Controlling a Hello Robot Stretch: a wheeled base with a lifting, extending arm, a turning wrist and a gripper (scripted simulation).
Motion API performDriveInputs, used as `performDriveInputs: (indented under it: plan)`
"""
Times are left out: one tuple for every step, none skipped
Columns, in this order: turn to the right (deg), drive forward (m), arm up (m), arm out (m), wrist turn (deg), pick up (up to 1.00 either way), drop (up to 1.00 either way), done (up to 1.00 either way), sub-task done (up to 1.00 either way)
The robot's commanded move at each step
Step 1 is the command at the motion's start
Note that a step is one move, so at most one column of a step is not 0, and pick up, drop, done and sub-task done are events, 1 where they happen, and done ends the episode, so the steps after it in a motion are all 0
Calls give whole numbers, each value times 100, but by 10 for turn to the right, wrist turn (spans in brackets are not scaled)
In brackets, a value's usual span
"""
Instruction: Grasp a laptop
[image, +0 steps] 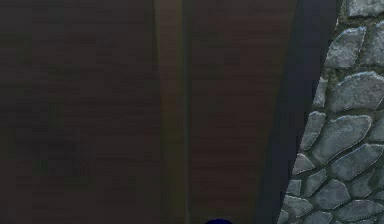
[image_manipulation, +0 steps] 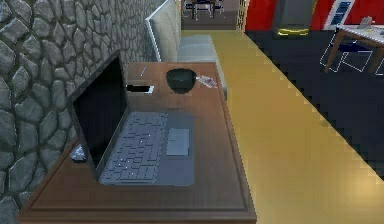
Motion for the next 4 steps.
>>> performDriveInputs:
  plan:
    - [0, 0, 50, 0, 0, 0, 0, 0, 0]
    - [0, 0, 38, 0, 0, 0, 0, 0, 0]
    - [0, 0, 0, 8, 0, 0, 0, 0, 0]
    - [0, 0, 0, 0, 450, 0, 0, 0, 0]
